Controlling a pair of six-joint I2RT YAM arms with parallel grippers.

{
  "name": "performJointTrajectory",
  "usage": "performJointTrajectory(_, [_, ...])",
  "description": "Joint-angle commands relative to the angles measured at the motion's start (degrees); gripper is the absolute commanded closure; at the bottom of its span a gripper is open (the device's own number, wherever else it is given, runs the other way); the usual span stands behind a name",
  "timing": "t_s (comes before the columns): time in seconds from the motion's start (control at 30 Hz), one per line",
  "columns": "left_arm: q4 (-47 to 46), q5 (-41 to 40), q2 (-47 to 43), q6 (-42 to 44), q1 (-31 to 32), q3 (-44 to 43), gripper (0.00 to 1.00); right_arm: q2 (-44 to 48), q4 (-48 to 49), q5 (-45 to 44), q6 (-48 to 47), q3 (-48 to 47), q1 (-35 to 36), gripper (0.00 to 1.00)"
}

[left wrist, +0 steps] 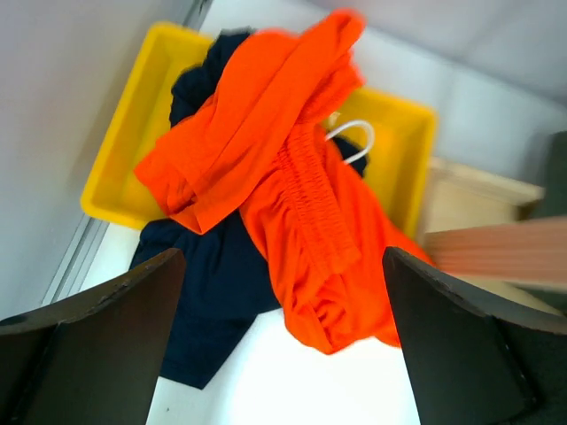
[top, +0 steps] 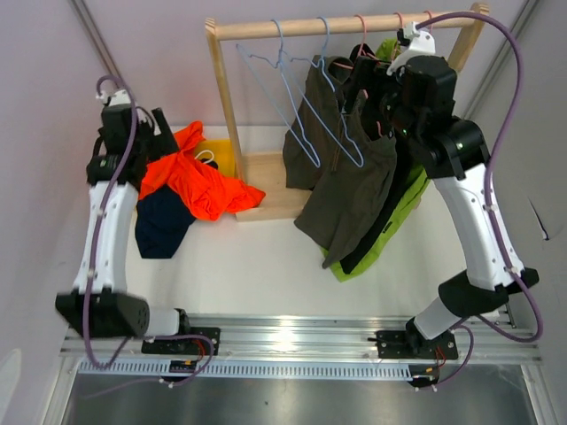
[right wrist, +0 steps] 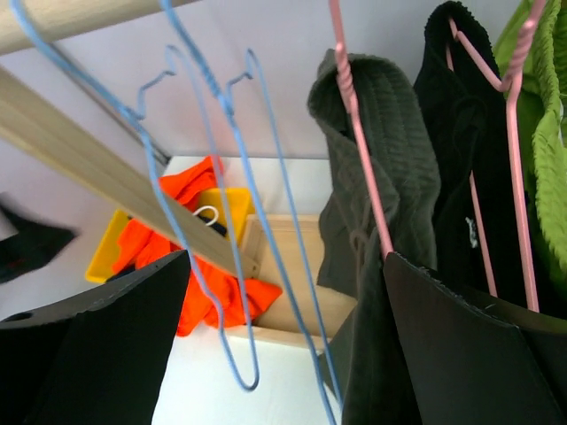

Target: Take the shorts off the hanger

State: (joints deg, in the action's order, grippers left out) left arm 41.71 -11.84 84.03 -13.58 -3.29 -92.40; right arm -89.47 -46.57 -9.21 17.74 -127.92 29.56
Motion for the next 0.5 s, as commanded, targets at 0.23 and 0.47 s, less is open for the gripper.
performJointTrajectory(0.23, [-7.2, 7.3, -27.2, -1.8, 1.3, 20.2, 0.01, -8.4, 1.2, -7.5, -3.9, -6.6, -0.8, 0.05])
performJointTrajectory(0.47, [-8.0, 8.5, -31.6, -2.0, 1.8, 24.3, 0.01, -6.8, 5.3, -7.6, -2.4, 0.5, -0.8, 0.47])
